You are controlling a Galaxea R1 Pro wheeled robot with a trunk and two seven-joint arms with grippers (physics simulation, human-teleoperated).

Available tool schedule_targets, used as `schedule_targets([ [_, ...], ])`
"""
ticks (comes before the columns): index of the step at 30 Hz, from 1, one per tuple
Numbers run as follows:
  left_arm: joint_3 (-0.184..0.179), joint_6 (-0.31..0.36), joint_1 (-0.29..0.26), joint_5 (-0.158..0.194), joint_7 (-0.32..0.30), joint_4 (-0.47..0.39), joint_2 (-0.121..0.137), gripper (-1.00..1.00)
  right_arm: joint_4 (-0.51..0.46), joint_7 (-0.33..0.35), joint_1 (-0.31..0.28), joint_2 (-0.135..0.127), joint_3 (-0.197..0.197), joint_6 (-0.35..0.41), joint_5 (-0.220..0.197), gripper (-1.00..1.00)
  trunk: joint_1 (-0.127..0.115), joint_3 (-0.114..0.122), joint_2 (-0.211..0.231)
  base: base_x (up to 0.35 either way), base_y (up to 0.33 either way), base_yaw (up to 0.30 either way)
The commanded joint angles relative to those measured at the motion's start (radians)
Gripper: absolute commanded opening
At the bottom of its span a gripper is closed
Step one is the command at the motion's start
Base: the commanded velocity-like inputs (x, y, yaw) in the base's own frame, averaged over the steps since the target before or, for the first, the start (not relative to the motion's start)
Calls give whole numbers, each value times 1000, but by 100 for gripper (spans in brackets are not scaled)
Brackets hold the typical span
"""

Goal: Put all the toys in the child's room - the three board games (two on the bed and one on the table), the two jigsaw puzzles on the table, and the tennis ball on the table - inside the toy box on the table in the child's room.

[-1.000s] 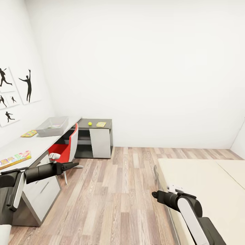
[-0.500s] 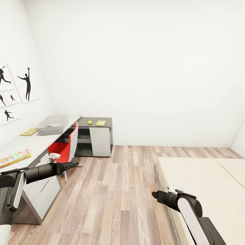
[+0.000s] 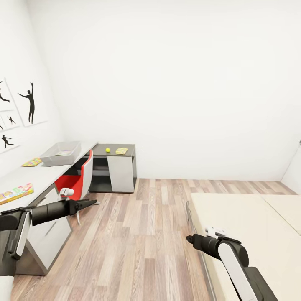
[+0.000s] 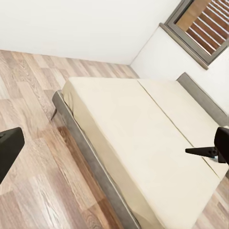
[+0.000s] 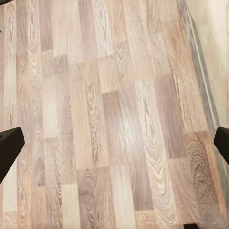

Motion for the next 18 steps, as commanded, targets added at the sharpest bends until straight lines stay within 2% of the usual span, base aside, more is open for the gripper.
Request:
schedule_targets([
  [1,1,11,-1,-2,-5,0,0,100,-1,-10,-1,-1,2,1,-10,100,1,-2,-2,0,-68,0],
  [18,1,11,-1,-2,-5,0,0,100,-1,-10,-1,-1,2,1,-10,100,1,-2,-2,-50,-11,-6],
])
